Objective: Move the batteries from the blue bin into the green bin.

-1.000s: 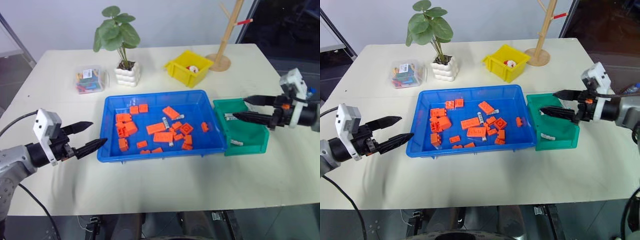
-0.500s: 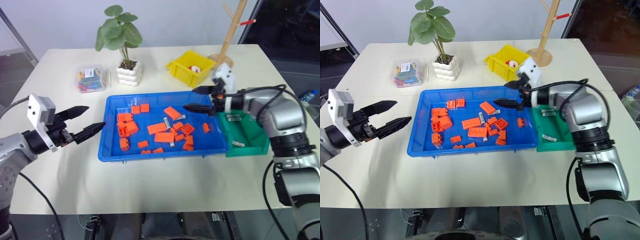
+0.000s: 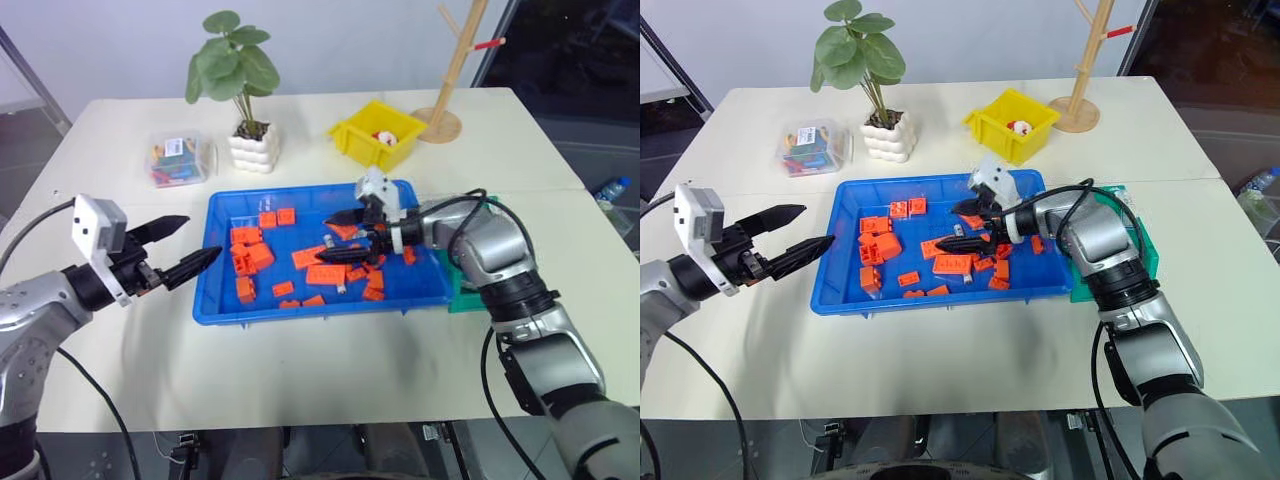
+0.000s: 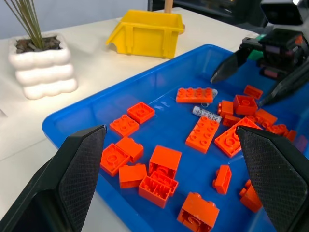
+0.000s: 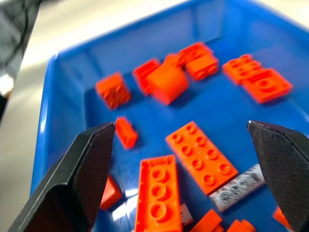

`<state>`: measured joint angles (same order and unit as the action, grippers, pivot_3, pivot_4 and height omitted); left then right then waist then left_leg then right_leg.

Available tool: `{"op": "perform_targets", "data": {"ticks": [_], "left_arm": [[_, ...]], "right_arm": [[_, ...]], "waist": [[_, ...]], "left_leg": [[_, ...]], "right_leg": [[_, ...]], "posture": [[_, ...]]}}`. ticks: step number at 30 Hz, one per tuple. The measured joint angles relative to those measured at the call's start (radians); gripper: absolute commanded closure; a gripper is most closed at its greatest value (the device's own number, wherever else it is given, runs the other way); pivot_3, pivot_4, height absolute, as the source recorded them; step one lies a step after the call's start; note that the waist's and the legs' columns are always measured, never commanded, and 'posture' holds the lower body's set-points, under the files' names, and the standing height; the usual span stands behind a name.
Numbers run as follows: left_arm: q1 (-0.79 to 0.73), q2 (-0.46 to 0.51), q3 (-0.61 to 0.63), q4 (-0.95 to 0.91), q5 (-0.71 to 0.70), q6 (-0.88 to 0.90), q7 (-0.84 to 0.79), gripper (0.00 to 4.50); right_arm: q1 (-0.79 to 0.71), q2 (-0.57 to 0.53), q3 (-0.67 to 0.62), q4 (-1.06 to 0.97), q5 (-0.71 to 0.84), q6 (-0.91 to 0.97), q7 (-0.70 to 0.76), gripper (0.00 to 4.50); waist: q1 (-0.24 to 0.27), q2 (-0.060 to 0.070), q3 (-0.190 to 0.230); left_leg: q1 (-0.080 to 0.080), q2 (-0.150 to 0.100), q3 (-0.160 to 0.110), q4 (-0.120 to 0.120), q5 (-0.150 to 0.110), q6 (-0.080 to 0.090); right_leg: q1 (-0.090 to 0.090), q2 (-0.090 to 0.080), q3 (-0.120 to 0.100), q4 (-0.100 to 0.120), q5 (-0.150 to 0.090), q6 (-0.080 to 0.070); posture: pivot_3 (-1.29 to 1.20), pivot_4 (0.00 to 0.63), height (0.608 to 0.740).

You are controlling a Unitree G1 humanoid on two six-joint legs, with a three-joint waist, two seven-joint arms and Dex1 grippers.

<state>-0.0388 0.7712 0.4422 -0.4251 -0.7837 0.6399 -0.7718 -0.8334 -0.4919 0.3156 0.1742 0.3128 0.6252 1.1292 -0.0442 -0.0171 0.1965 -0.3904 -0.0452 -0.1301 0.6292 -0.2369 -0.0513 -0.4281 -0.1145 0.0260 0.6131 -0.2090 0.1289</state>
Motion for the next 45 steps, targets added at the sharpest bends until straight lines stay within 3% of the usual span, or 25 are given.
{"op": "perform_targets", "data": {"ticks": [12,18,23,27,33,45], "left_arm": [[0.065,-0.049,0.002,-0.064,0.0,-0.004,0.058,0.0],[0.079,-0.058,0.005,-0.088,-0.004,-0.004,0.089,0.0],[0.101,-0.063,0.007,-0.096,-0.011,-0.004,0.103,0.0],[0.1,-0.063,0.005,-0.096,-0.012,-0.004,0.106,0.0],[0.077,-0.055,0.005,-0.095,-0.014,0.0,0.101,0.0],[0.027,0.024,0.017,-0.112,-0.094,0.026,0.083,0.0]], "right_arm": [[-0.15,0.071,0.087,0.419,-0.195,-0.269,0.106,0.01],[-0.204,0.096,0.071,0.517,-0.23,-0.328,0.127,0.01],[-0.203,0.079,0.059,0.433,-0.228,-0.297,0.173,0.01],[-0.122,0.05,0.055,0.166,-0.189,-0.179,0.205,0.01],[-0.004,0.04,0.063,-0.039,-0.165,-0.067,0.184,0.01],[0.039,0.04,0.094,0.045,-0.214,-0.114,0.112,0.01]], "waist": [[-0.002,0.0,0.0],[0.0,0.0,0.0],[-0.001,0.0,0.0],[0.001,0.0,0.0],[0.001,0.0,0.0],[0.001,0.0,0.0]], "left_leg": [[0.0,0.0,0.0,0.0,0.0,0.0],[0.0,0.0,0.0,0.0,0.0,0.0],[0.0,0.0,0.0,-0.001,0.0,0.0],[0.0,0.001,-0.001,-0.001,0.0,0.0],[0.0,0.001,-0.001,0.0,0.0,0.0],[0.0,0.001,-0.001,0.0,0.0,0.0]], "right_leg": [[0.0,0.0,0.0,0.0,0.0,0.0],[0.0,0.0,0.0,0.0,0.0,0.0],[0.0,0.0,0.0,0.0,0.0,0.0],[-0.001,0.001,0.0,0.0,0.0,0.0],[0.0,0.001,0.0,0.001,0.0,0.0],[0.0,0.001,0.0,0.0,0.0,-0.001]], "posture": [[0.0,0.15,0.74],[0.0,0.15,0.74],[0.0,0.15,0.74],[0.0,0.15,0.74],[0.0,0.15,0.74],[0.0,0.15,0.74]]}}
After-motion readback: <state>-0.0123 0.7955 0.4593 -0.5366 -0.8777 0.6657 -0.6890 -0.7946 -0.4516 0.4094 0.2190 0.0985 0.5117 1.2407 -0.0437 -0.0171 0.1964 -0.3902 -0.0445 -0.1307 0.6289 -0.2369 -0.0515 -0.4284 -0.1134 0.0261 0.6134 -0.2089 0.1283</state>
